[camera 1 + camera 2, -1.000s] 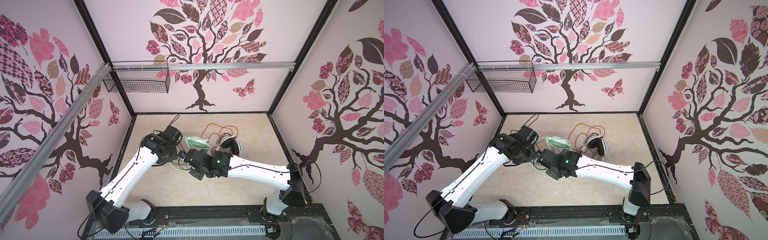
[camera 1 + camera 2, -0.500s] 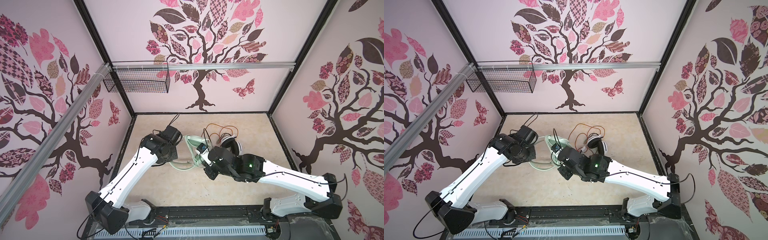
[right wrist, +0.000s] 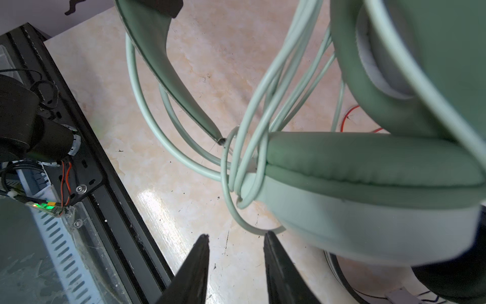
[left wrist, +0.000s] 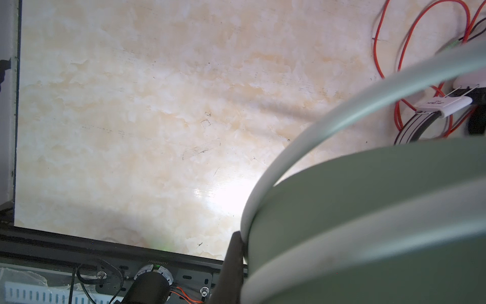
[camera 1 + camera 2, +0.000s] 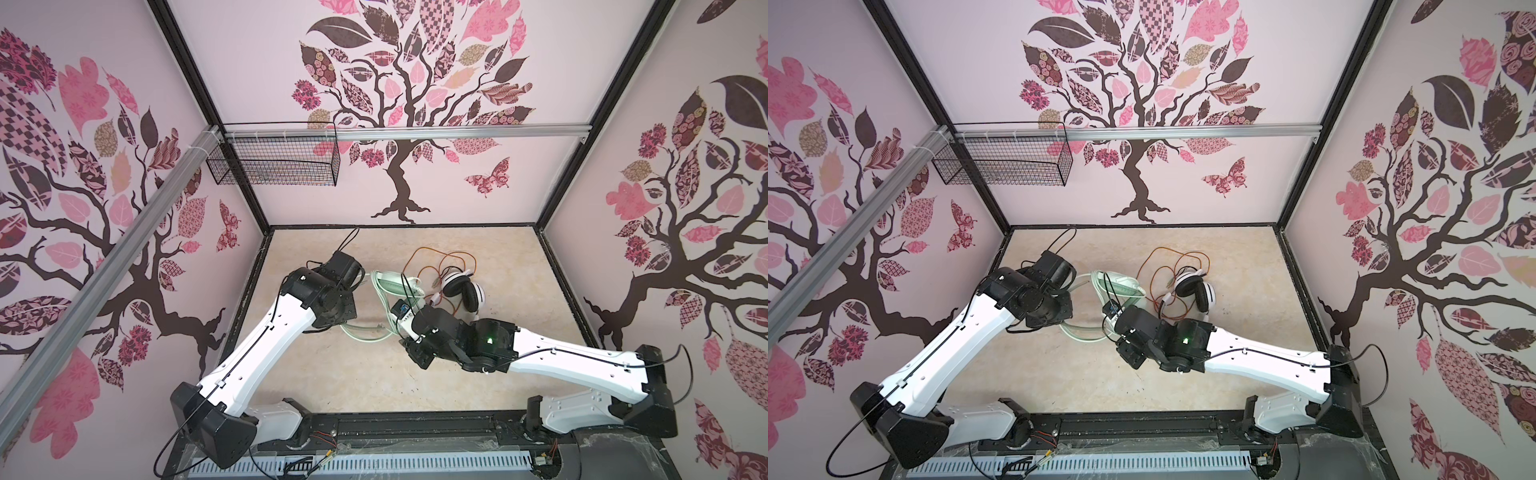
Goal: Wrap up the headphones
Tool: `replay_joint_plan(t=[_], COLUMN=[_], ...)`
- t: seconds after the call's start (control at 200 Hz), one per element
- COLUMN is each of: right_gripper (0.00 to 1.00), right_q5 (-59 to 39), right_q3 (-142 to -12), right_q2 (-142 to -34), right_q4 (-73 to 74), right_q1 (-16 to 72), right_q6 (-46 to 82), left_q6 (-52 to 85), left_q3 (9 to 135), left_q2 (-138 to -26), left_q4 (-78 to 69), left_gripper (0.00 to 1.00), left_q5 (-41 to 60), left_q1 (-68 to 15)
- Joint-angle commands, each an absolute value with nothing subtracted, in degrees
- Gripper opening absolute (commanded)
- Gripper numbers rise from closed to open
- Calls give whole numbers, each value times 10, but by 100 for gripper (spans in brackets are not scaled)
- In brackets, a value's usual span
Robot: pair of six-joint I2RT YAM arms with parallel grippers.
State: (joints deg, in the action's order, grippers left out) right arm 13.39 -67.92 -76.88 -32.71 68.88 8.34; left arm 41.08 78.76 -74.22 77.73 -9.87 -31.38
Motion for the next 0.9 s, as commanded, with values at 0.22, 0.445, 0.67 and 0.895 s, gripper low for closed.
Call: replay_joint_plan(t=[0.22,0.445,0.67,0.895], right_gripper=[22,0,0,0], right_q5=[132,117,91,105], right_q3=[-690,-626,-523,-506], right_q2=[-812,-764,-696,-661], right_q4=[-299,-245,-167,-187], right_q1=[691,691,691,691], right_q6=[82,142,230,234], left_q6=[428,442,448,446], left_q3=[829,836,844,847], left_q2=[-728,-730,-732,-729], left_q4=[747,742,733,741], left_gripper=[0,0,0,0], left_q5=[-58,-50,-38,-46], left_q1=[-312,-309,-301,-300])
